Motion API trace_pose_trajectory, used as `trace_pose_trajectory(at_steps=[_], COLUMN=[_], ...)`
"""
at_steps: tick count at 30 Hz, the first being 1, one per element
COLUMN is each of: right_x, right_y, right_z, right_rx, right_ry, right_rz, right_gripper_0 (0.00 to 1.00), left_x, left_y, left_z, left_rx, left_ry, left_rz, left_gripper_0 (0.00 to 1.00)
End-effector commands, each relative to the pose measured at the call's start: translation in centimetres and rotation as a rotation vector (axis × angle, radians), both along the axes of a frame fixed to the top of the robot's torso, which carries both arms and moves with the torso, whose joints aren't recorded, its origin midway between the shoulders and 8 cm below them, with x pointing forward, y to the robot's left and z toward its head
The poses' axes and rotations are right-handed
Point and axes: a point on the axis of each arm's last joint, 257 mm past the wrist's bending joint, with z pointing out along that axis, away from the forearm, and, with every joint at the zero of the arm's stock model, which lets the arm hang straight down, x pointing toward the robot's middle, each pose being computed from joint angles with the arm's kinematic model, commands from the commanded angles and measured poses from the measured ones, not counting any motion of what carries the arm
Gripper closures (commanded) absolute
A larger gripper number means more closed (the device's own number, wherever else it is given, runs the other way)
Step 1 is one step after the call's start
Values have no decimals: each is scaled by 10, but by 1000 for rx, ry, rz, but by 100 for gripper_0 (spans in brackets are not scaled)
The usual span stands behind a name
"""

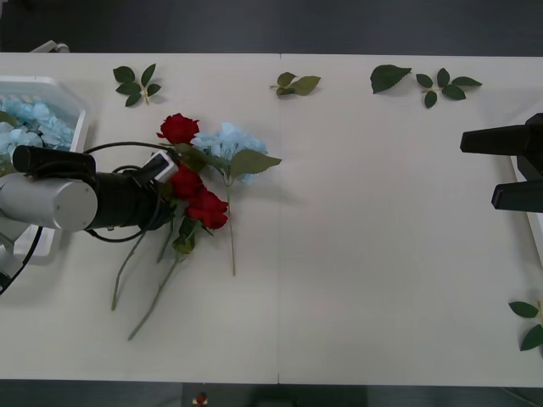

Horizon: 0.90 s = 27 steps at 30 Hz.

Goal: Put the red flowers into the right box and the blue flowers into the left box

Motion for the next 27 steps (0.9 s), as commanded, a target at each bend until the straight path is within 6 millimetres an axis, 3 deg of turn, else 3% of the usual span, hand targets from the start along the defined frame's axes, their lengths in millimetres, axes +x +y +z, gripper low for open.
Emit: trace_pose_trajectory(at_steps=[1, 6, 18, 27], right_x=[-2, -2, -2, -2], right_y=[-1, -1, -1, -1], right_z=[7, 7, 7, 7], right_rx=[-19, -19, -19, -19], right_ry=[-45, -45, -45, -45], right_rz=[14, 14, 14, 14], right_gripper_0=[0, 0, 0, 0], left_x=[14, 15, 14, 7], left_y=[-4, -5, -2, 19], left_z=[20, 17, 10, 46], left_rx=[-46, -38, -46, -121], left_ry=[-22, -23, -5, 48], left_rz=[45, 46, 58, 75], left_gripper_0=[76, 99, 100, 100])
